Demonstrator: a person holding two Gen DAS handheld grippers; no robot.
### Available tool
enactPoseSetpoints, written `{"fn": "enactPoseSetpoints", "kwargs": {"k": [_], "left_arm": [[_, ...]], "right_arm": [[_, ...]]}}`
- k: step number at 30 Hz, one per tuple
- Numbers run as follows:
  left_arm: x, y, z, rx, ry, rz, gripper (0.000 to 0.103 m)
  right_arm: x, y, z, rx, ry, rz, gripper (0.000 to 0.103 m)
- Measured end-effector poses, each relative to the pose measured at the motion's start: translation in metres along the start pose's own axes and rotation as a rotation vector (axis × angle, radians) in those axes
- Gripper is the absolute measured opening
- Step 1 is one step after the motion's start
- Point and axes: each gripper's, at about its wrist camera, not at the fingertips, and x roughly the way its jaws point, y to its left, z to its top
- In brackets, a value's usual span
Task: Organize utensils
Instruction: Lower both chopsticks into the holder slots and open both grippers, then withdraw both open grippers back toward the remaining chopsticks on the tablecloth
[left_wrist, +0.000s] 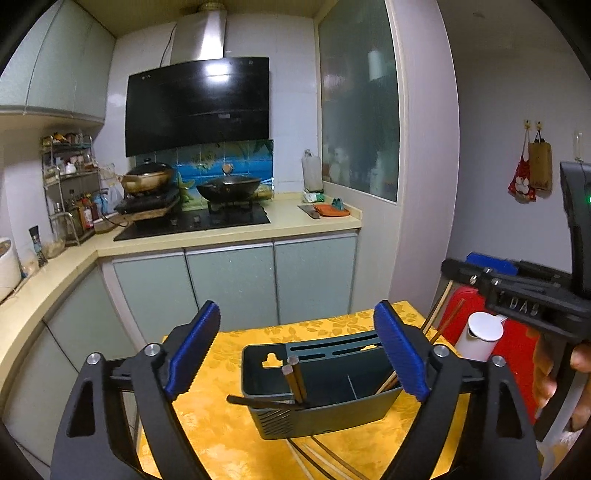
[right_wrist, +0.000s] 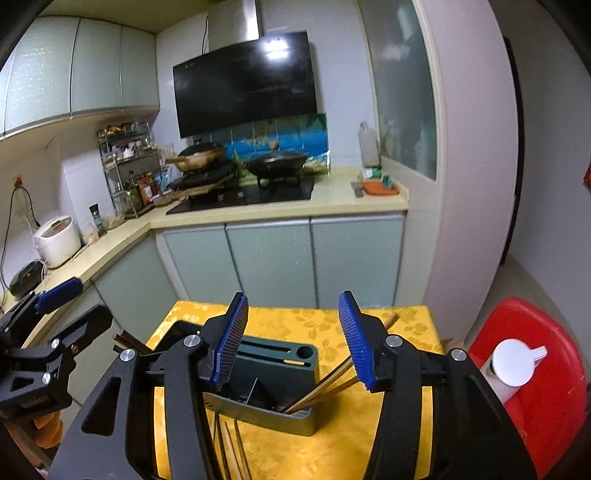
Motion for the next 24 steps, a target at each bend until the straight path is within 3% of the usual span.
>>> {"fn": "enactPoseSetpoints", "kwargs": {"k": [13,24], "left_arm": [[-0.036,0.015,-0.032,-0.054,-0.023,0.054,0.092],[-0.057,0.008,-0.101,-0.061,0.066,0.07,0.092]], "right_arm": [[-0.035,-0.009,-0.037,-0.014,-0.055,-0.059,0.051],[-0.064,-0.006,-0.121,-0.031,-0.036,-0.1,0.056]]}}
